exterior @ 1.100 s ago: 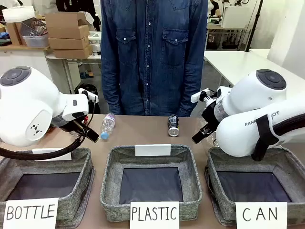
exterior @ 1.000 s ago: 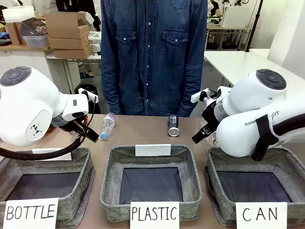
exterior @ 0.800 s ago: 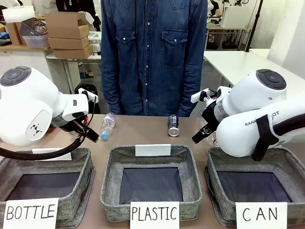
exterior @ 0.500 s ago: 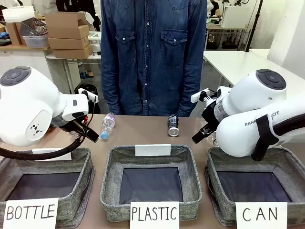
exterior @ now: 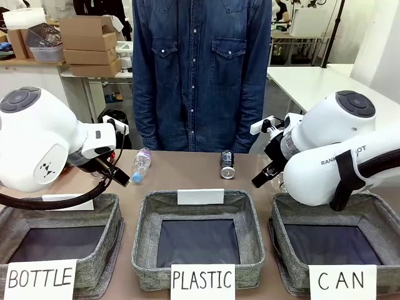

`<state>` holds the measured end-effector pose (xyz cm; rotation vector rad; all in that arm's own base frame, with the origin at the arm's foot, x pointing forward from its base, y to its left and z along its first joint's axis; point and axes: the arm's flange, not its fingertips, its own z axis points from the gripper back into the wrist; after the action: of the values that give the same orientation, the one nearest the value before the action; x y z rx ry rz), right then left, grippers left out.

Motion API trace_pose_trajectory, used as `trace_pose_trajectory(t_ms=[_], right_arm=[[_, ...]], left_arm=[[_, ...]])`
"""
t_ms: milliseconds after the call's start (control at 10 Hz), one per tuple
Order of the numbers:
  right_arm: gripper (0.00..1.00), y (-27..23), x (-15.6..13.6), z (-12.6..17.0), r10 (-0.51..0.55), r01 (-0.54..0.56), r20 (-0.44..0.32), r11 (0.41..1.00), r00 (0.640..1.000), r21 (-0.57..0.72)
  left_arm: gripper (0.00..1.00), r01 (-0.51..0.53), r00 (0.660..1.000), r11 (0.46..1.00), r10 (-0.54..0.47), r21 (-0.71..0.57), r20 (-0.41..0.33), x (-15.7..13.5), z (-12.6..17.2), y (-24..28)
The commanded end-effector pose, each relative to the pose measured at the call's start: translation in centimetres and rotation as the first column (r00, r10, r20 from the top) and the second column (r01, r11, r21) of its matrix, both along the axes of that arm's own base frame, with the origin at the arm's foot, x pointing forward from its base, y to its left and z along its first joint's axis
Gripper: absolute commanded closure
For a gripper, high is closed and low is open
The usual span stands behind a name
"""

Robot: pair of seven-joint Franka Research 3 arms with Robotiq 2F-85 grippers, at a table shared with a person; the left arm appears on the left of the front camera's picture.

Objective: Sort the can waste into the basket.
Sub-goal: Pick up the can waste from the table and place it in the right Fabric basket.

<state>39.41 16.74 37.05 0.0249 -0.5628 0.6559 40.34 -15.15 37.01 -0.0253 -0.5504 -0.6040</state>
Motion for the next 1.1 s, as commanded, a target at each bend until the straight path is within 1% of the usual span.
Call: trace_pose_trajectory(t_ms=[0,100,200,300,400,500,600,700,800,900,1000], right_arm=[[0.00,0.0,0.0,0.0,0.000,0.000,0.000,1.000,1.000,0.000],[0.00,0.0,0.0,0.0,0.000,0.000,0.000,1.000,1.000,0.000],[0.00,-0.5,-1.2,2.5,0.035,-0.035,-0.006,0.999,0.999,0.037],[0.00,-1.7,-2.9,6.2,0.009,-0.006,-0.041,0.998,0.999,0.070],[0.00,-3.6,-5.6,10.4,-0.012,0.017,-0.041,0.993,0.999,0.113],[0.00,-6.0,-9.1,14.1,-0.007,0.001,0.037,0.989,0.999,0.150],[0.00,-7.6,-11.6,15.6,-0.018,0.000,0.144,0.992,0.989,0.128],[0.00,-7.8,-12.3,15.2,-0.071,0.052,0.201,0.994,0.977,0.100],[0.00,-3.8,-5.9,15.2,-0.034,0.025,0.059,0.989,0.998,0.143],[0.00,-3.8,-5.9,15.2,-0.034,0.025,0.059,0.989,0.998,0.143],[0.00,-6.2,-9.0,19.5,-0.058,0.037,0.141,0.988,0.988,0.148]], left_arm=[[0.00,0.001,1.000,1.000,-0.001,0.000,0.000,0.0,0.0,0.0],[0.00,0.001,1.000,1.000,-0.001,0.000,0.000,0.0,0.0,0.0],[0.00,0.000,1.000,1.000,0.000,0.000,0.000,0.0,0.0,0.0],[0.00,0.036,0.999,0.999,-0.036,0.015,-0.028,-2.4,3.8,1.8],[0.00,0.022,1.000,1.000,-0.022,0.016,-0.006,-5.9,7.9,3.8],[0.00,-0.011,0.999,1.000,0.010,0.017,0.046,-11.1,11.8,6.0],[0.00,0.119,0.981,0.991,-0.109,-0.054,0.160,-15.3,13.5,7.3],[0.00,0.222,0.934,0.972,-0.190,-0.075,0.302,-17.5,13.6,7.3],[0.00,0.026,0.997,1.000,-0.025,-0.010,0.077,-4.8,13.4,2.9],[0.00,0.026,0.997,1.000,-0.025,-0.010,0.077,-4.8,13.4,2.9],[0.00,0.100,0.976,0.994,-0.091,-0.036,0.198,-9.3,19.8,4.4]])
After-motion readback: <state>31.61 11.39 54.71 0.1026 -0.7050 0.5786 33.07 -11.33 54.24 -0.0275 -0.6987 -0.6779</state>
